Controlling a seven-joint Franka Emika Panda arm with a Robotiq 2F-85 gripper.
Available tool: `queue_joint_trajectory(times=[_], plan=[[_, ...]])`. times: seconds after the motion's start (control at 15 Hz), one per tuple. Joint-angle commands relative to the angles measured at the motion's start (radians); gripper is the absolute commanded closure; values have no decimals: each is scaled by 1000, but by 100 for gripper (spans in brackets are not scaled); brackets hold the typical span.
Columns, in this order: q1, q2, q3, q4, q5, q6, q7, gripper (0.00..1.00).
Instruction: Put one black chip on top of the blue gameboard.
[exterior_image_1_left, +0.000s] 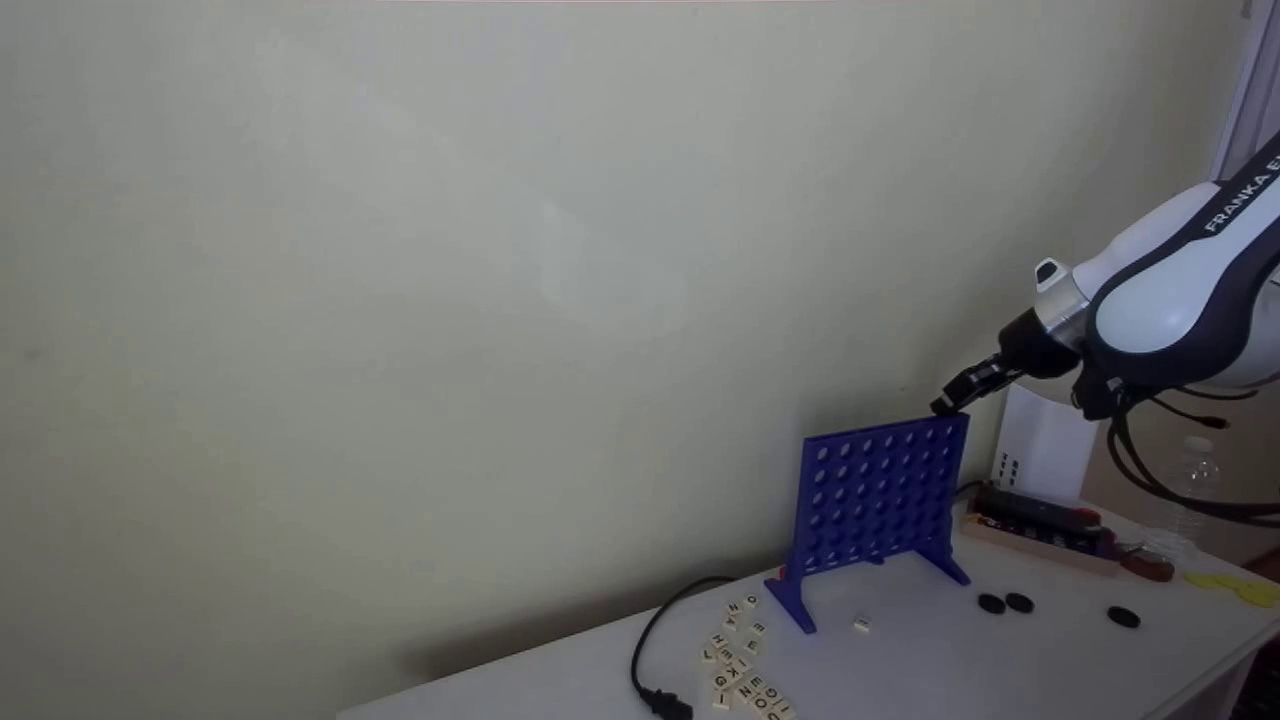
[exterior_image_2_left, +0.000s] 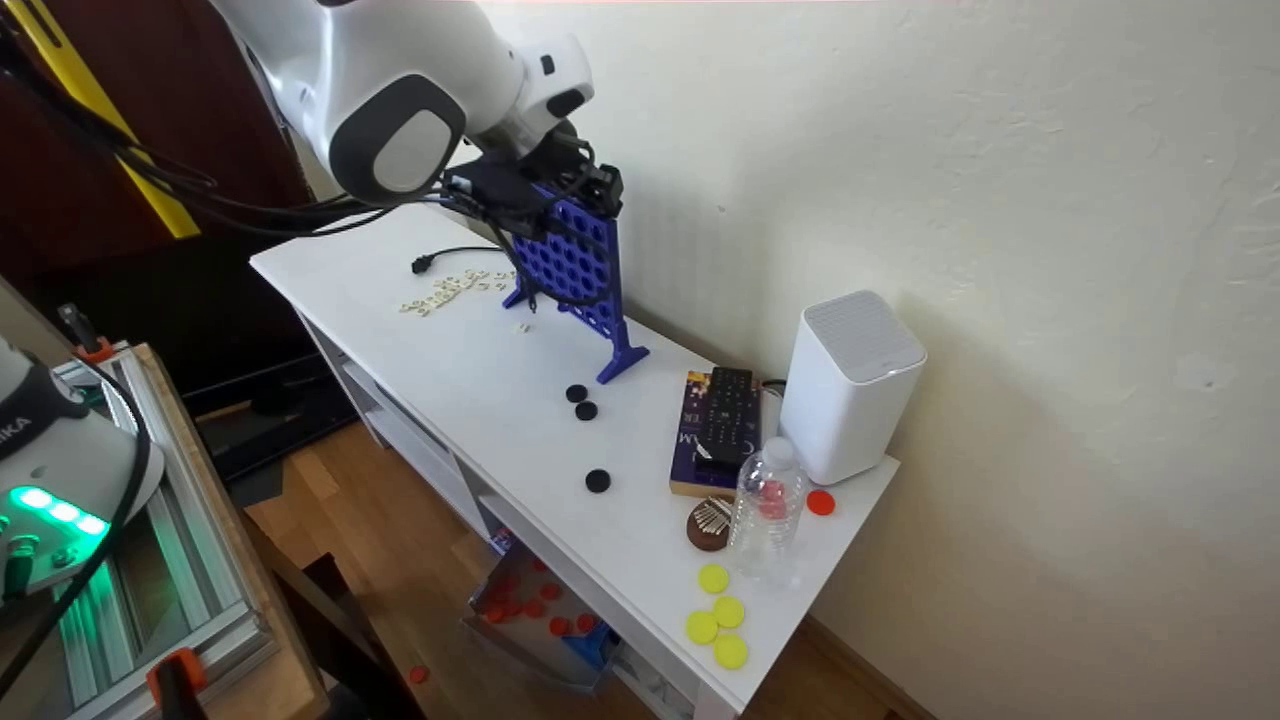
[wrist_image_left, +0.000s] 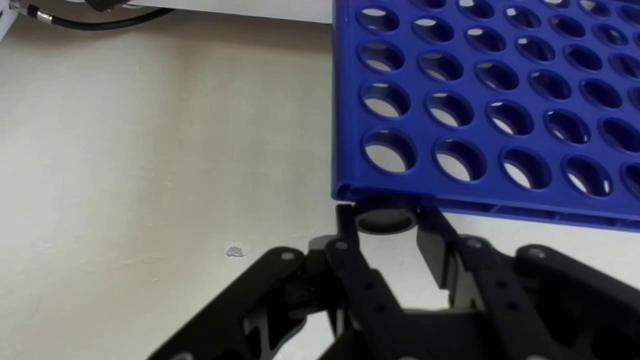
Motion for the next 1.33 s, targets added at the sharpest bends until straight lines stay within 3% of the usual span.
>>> queue_joint_trajectory(times=[0.0, 1.27], plan=[[19, -36, -9, -3, 27, -16, 9, 88], [-33, -64, 30, -43, -22, -39, 8, 88]])
